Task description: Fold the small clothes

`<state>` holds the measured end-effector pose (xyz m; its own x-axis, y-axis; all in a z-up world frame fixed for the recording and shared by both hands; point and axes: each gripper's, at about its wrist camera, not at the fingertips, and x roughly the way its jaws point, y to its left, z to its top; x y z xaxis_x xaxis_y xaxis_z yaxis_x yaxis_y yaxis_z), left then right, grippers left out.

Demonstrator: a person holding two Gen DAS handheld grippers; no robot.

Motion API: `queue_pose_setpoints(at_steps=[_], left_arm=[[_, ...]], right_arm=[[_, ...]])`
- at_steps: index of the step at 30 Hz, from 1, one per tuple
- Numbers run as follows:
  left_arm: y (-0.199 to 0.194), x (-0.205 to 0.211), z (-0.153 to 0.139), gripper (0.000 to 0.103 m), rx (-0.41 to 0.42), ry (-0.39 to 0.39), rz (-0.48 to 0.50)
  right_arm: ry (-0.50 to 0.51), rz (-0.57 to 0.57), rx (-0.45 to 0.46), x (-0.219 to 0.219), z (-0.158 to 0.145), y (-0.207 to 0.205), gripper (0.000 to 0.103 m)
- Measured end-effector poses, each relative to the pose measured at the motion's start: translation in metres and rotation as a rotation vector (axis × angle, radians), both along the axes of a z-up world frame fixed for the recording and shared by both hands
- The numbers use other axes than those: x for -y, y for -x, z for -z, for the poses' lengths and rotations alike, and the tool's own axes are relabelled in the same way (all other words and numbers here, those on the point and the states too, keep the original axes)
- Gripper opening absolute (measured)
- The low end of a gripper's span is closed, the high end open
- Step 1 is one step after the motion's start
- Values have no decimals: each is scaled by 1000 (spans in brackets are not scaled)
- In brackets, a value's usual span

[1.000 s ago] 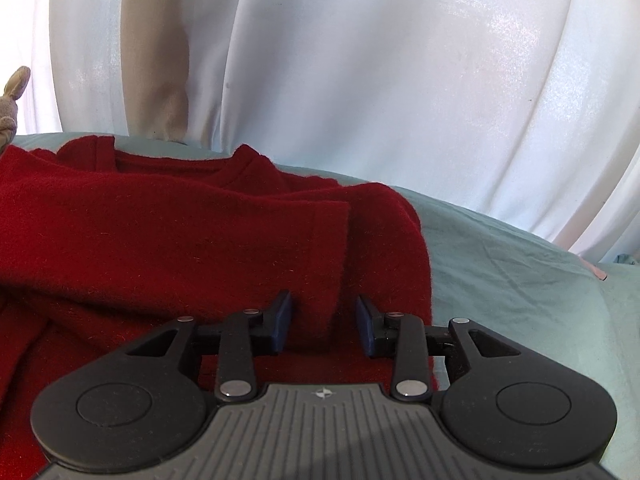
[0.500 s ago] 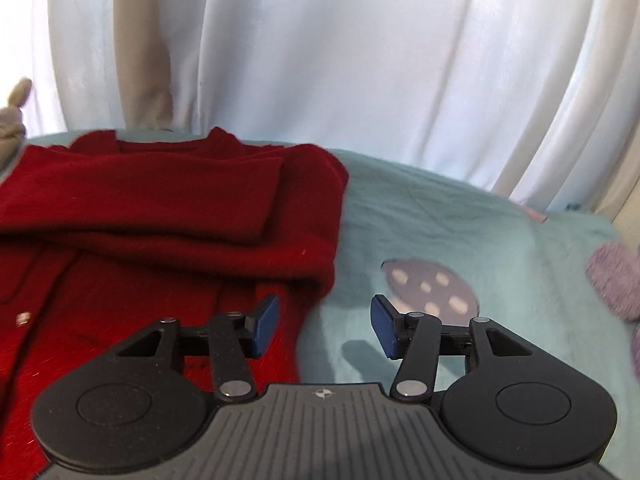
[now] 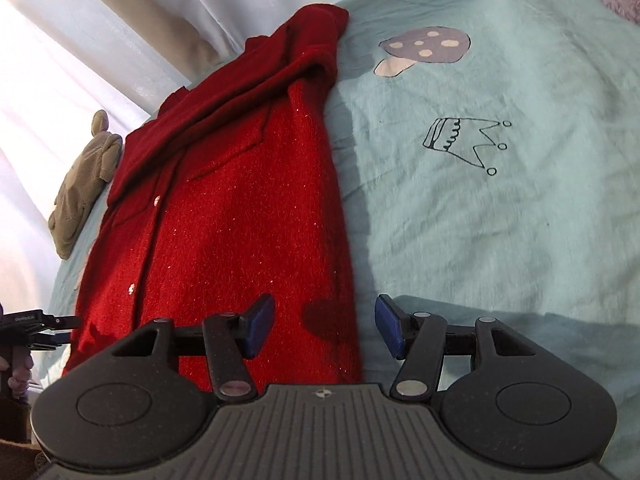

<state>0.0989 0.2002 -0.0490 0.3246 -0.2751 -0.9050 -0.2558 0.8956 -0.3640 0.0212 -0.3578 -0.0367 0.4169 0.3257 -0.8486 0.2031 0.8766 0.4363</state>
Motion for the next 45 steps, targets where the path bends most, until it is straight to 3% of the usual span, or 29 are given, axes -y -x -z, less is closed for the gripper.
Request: queue_pose_setpoints(at_steps=[5,6,7,9,12,15,18,20,22,24,25,27,29,32,36,40,45], left_arm=[[11,-8,4,59,-49,71,5],[13,-11,5,53,-59,82,3],[15,-13,5,44,-63,83,2],[17,-18,7,36,-81,75,-1],[21,-27,5,42,-109,63,-8],[24,-33,6,65,-118,113,27],[23,-32,12,62,-116,190,41],[22,-30,16,44,-131,206,60],[22,-30,20,19,-157,201,68],[23,-29,24,15,-176,214,62],[23,-28,23,15,-170,216,65],[22,-23,16,14,-142,217,70],[20,-20,4,14,-87,272,62],[8,-15,-22,14,30,353,55],[-29,-2,-59,14,183,396,70],[-80,8,-77,14,257,356,67],[-129,-12,-56,15,264,321,-107]], right_arm=[[-121,-18,-8,10,5,7,53],[-148,-20,-14,11,7,7,51],[-166,-22,-20,11,9,6,46],[-191,-30,-28,10,13,6,37],[-217,-19,-45,12,15,7,31],[-221,-42,-80,10,12,10,31],[-242,-31,-95,9,13,15,34],[-267,-36,-106,7,16,15,34],[-245,-64,-96,3,14,14,34],[-226,-73,-99,1,12,13,29],[-214,-76,-106,1,12,12,18],[-225,-63,-107,2,11,11,15],[-262,-51,-91,3,7,8,15],[-304,-29,-43,5,-3,-2,15],[-330,-7,51,8,-19,-33,14],[-309,2,171,6,-34,-78,14],[-246,124,253,14,-31,-126,14]])
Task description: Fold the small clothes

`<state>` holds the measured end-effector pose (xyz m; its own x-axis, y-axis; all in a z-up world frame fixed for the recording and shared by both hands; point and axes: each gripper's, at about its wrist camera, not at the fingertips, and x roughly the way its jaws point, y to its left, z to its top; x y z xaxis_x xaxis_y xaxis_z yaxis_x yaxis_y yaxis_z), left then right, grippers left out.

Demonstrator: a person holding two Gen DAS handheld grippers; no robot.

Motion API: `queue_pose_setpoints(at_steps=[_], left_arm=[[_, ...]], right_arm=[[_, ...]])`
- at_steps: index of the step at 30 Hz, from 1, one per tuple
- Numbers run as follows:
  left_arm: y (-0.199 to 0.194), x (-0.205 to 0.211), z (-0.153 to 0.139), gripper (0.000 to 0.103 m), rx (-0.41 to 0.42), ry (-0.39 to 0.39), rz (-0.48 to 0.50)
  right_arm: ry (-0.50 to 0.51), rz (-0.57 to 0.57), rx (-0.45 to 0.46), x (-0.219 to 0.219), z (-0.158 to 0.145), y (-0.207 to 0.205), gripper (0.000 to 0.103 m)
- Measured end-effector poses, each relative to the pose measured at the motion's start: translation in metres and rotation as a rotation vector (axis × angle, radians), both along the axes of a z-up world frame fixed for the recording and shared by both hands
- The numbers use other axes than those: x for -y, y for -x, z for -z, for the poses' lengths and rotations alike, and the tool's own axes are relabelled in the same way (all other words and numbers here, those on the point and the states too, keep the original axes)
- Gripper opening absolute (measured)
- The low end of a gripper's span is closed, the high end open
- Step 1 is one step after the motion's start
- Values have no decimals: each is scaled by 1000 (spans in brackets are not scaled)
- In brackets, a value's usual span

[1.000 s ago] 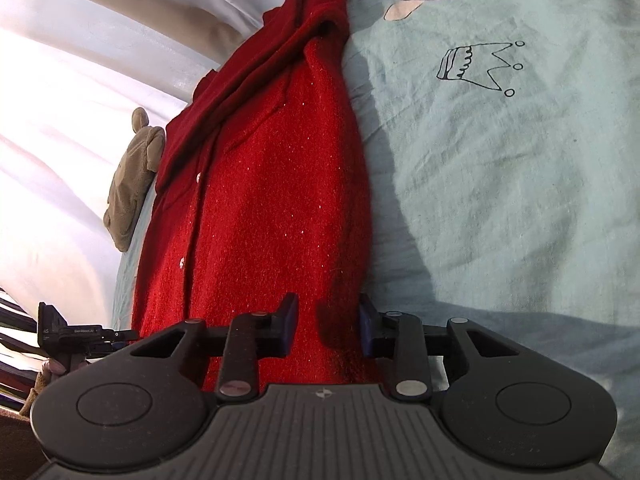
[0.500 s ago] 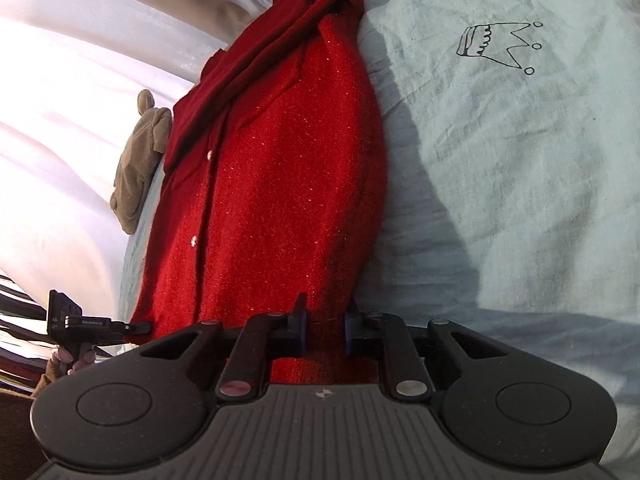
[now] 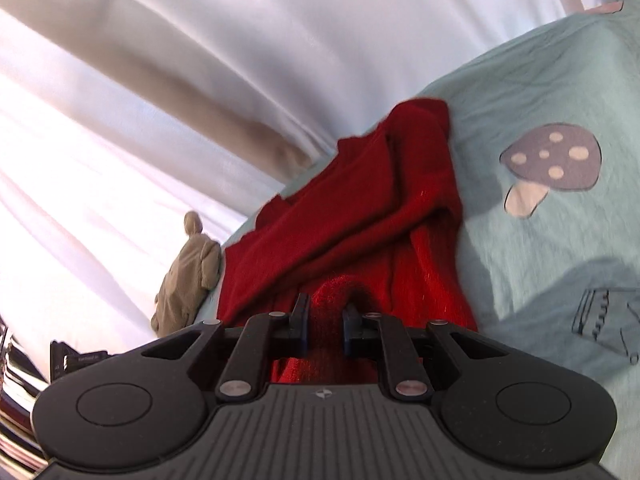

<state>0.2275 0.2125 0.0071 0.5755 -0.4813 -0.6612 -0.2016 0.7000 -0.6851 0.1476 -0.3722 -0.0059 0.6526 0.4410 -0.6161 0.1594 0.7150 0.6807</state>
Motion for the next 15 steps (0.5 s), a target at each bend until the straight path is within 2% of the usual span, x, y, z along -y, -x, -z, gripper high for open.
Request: queue_pose_setpoints(at_steps=[2,3,4,5,6,7,8,9,11,15], left_arm=[[-7,-12,14,23,-27,-8,-113],[-5,-18,21,31,-38,-21,-164],[-3,-21,24,38,-37,-30,-184],[-2,-23,27,41,-31,-46,-167],[0,-22,27,51,-25,-76,-132],[1,-19,29,63,-17,-111,-92],[2,-14,31,68,-13,-150,-57],[3,-9,33,72,-6,-192,-19],[1,0,40,76,6,-246,43],[-11,14,56,82,39,-312,113]], right_arm=[[41,79,-16,6,11,-14,16],[55,107,-27,9,17,-18,17],[58,127,-42,12,22,-20,24],[58,131,-47,15,26,-19,35],[87,119,-40,16,27,-17,41],[152,102,-30,14,25,-15,50],[236,73,-15,10,22,-13,53],[335,37,6,6,19,-10,54],[459,-51,34,-3,16,-8,55],[567,-231,54,-29,23,-20,58]])
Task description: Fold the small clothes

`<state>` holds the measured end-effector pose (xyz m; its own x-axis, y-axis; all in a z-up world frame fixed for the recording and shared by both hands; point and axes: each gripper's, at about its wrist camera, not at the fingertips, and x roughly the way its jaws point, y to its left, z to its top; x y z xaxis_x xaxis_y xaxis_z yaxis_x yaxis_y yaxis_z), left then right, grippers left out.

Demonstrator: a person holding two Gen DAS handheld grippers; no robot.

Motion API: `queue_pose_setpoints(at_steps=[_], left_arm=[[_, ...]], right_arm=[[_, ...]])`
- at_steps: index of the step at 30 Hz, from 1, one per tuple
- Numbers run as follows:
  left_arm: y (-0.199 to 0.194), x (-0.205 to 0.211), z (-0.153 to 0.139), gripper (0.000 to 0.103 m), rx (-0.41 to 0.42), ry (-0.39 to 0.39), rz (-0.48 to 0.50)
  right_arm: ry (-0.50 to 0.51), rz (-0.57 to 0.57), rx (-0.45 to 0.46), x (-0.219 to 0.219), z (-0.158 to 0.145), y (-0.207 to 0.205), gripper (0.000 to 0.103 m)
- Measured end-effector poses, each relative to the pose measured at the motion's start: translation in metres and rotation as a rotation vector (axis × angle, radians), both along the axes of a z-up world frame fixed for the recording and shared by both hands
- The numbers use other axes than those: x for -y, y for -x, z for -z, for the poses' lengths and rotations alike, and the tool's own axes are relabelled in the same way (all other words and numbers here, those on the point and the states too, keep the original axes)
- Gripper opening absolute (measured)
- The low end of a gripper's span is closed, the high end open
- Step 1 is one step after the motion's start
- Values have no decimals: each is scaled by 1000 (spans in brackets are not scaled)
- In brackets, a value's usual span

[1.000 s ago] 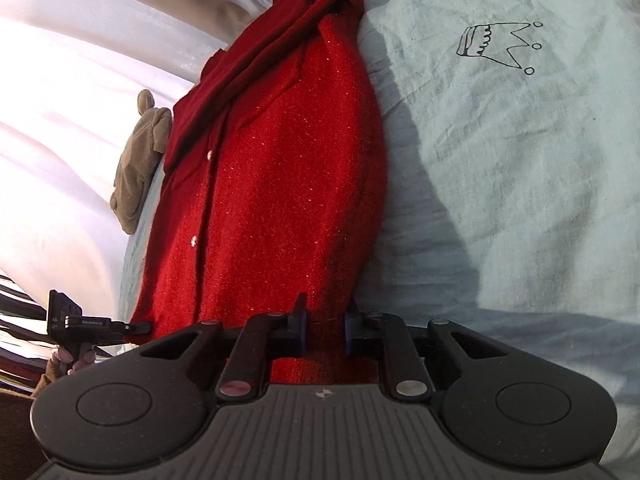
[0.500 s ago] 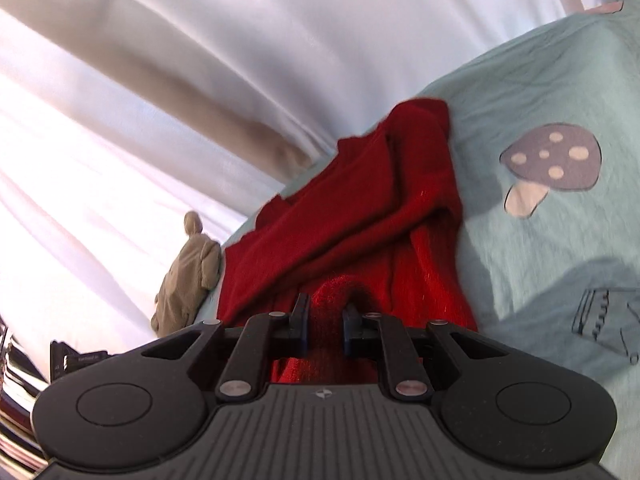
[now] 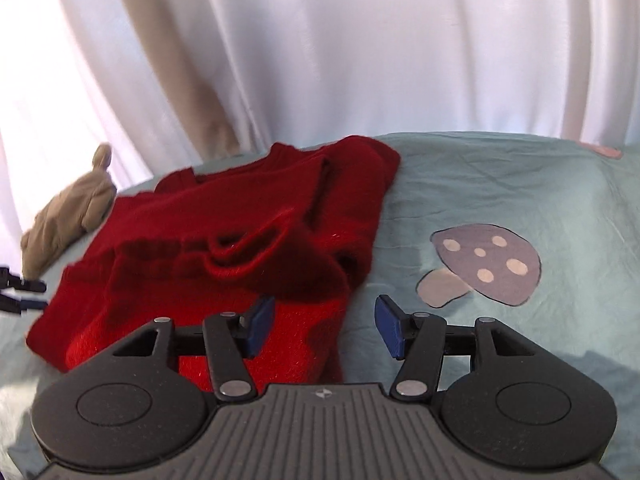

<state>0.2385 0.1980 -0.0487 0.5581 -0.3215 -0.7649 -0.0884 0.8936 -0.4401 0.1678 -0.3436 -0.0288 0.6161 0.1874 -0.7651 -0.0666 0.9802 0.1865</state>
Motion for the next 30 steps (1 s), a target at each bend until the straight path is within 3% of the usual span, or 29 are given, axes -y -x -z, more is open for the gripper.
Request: queue_pose_setpoints(at_steps=[3,5,11,12,13,14,15,17,20,22,30], left_arm=[[-12,5,11,83,-8,-68,2],[-15,1,12,87,2,-23,1],[-19,-15,20,88,14,154,-28],[-20,-16,21,86,17,176,-45],[-21,-18,22,74,10,201,-63],[-22,-19,23,67,1,212,-79],[-22,-18,23,53,-8,201,-90],[-19,-15,21,42,-11,143,-85],[-16,-8,13,29,-6,75,-69],[-15,-3,6,24,6,36,-60],[-1,22,-26,20,88,-137,-32]], right_arm=[[86,-44,13,-16,8,-13,67],[106,-48,5,-20,14,-24,71],[37,-49,-13,-11,22,-42,76],[21,-42,-22,-9,24,-45,76],[6,-32,-28,-7,27,-48,76],[-10,-21,-32,-5,28,-51,72],[-19,-12,-29,-4,28,-52,66],[-38,-25,-25,-3,24,-51,27],[39,-54,15,-13,13,-43,14],[81,-68,24,-21,8,-40,11],[88,-75,110,-38,-22,-24,10]])
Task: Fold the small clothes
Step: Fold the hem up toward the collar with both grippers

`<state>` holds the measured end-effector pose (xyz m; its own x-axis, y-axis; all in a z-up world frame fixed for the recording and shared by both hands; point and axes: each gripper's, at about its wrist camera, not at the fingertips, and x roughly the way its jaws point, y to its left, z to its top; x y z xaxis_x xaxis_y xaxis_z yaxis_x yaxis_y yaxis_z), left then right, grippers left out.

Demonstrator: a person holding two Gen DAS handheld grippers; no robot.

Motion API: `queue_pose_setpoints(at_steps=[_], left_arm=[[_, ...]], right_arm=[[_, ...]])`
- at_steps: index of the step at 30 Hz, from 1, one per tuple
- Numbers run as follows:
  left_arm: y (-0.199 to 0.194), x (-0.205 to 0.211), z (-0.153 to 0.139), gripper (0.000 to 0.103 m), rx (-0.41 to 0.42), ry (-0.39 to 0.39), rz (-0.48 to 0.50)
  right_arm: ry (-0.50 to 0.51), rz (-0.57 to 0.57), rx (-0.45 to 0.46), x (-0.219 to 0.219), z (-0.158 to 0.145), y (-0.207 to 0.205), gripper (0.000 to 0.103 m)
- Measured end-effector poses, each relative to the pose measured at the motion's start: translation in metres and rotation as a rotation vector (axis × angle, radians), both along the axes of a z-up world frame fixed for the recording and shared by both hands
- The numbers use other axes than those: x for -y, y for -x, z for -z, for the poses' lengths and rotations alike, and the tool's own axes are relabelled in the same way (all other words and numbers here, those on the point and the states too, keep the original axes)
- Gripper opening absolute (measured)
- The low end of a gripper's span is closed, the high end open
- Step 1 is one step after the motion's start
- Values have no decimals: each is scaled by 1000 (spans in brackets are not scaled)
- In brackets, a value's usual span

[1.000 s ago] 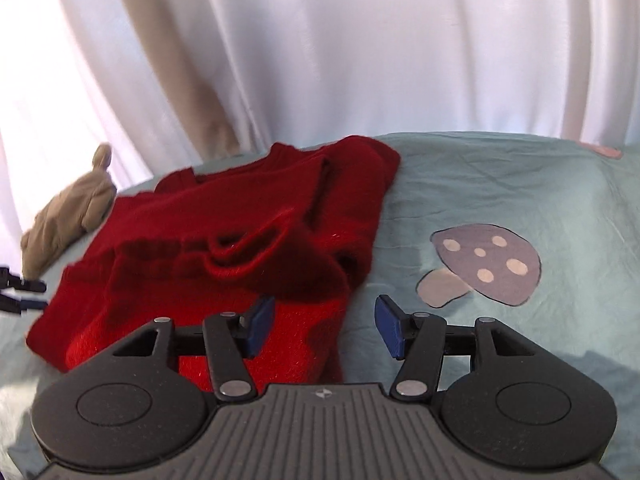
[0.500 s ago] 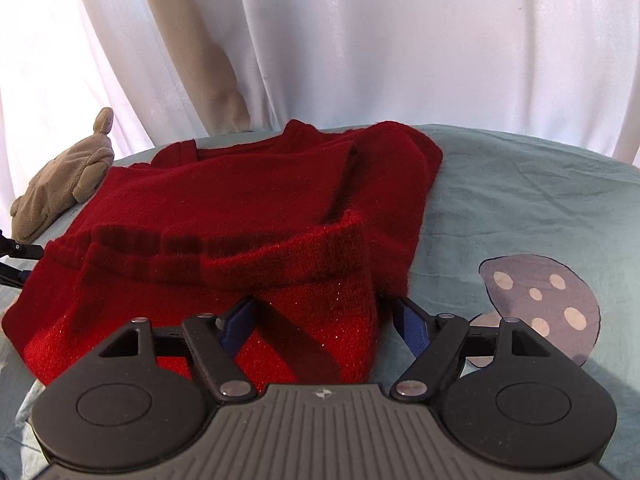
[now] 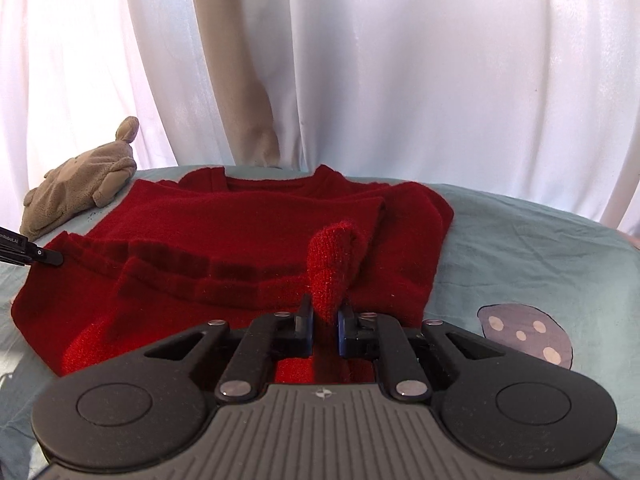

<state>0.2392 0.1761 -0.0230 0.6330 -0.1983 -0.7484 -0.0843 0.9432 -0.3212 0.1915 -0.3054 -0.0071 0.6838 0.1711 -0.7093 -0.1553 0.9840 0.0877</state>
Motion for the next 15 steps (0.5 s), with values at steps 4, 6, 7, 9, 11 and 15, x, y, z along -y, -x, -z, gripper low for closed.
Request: queue_pose_setpoints(at_steps=[4,6,7,9,11,15], left_arm=[[4,7,-9,20,18,-18,-8],[6,15,-15,20,40,-73,4],[7,21,-18,20,50,-110,16],[7,28,-20,23,69,-130,53],[6,33,-18,36,78,-133,69],[-4,36,-3,38,37,-92,79]], right_arm=[[22,-22,22,-9,-6,3,10],[24,-27,24,-10,-5,3,10],[22,-27,21,-10,-4,2,10],[9,-19,1,-9,0,-1,10],[7,-14,-18,-10,5,-4,12],[11,-12,-54,-13,18,-13,14]])
